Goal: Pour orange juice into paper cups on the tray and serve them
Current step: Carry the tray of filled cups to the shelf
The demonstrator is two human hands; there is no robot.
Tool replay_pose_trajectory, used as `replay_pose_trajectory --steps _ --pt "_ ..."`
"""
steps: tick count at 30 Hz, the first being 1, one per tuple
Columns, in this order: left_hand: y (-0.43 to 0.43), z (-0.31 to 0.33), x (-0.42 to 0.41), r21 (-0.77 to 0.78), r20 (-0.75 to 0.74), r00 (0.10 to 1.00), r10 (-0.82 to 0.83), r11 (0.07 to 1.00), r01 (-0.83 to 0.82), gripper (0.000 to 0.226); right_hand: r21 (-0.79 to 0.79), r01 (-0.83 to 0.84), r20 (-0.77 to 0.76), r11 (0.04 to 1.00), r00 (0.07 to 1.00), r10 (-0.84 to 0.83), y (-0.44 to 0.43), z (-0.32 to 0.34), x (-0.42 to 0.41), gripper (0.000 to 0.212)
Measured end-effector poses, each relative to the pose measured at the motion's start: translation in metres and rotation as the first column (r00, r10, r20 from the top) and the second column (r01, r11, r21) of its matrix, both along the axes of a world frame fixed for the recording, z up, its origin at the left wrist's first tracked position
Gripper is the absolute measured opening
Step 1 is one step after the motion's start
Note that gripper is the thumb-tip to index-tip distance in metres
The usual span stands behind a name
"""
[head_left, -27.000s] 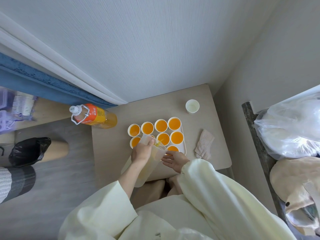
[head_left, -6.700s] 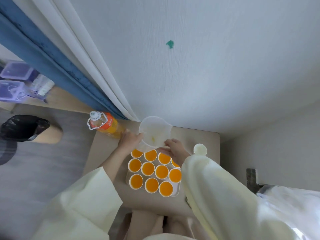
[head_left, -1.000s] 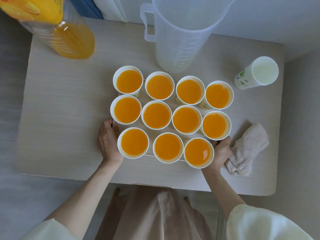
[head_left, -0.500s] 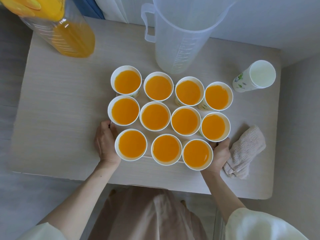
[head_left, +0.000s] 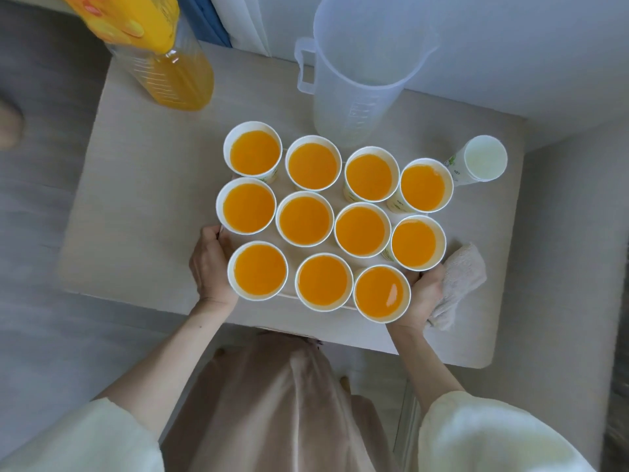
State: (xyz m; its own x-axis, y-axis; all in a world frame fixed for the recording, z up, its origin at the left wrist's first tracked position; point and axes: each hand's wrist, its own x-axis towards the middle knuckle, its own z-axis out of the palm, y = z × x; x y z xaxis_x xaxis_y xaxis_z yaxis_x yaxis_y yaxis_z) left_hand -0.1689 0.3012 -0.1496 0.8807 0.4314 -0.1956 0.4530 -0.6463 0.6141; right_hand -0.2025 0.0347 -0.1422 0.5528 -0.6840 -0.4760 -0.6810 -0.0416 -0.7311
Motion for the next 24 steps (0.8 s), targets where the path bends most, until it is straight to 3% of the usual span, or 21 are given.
replay_pose_trajectory --steps 5,8,10,13,17,24 --pt "-0.003 0.057 -0.007 -0.037 -0.021 0.998 0.065 0.997 -0.065 0.022 -0.066 0.022 0.019 0.998 1.000 -0.021 0.010 0.071 0.005 0.039" --pt "-0.004 0.095 -0.009 -0.072 -0.034 0.996 0.077 0.994 -0.079 0.023 -0.081 -0.044 0.014 0.996 0.999 0.045 0.014 0.108 0.004 0.012" --pt "-0.001 0.121 -0.012 -0.089 -0.047 0.995 0.083 0.992 -0.087 0.024 -0.109 -0.112 0.003 0.988 0.994 0.113 0.017 0.129 0.000 0.024" --pt "0.003 0.160 -0.014 -0.104 -0.024 0.996 0.085 0.991 -0.087 0.029 -0.100 -0.078 0.016 0.992 0.997 0.080 0.016 0.165 0.008 0.004" --pt "0.009 0.204 -0.013 -0.175 -0.030 0.990 0.140 0.974 -0.143 0.037 -0.066 -0.067 -0.003 0.996 0.998 0.067 0.023 0.200 0.018 0.020" --pt "0.026 0.258 -0.013 -0.117 0.032 0.988 0.152 0.982 -0.148 0.032 -0.094 -0.226 0.043 0.970 0.972 0.230 0.036 0.247 0.035 0.006"
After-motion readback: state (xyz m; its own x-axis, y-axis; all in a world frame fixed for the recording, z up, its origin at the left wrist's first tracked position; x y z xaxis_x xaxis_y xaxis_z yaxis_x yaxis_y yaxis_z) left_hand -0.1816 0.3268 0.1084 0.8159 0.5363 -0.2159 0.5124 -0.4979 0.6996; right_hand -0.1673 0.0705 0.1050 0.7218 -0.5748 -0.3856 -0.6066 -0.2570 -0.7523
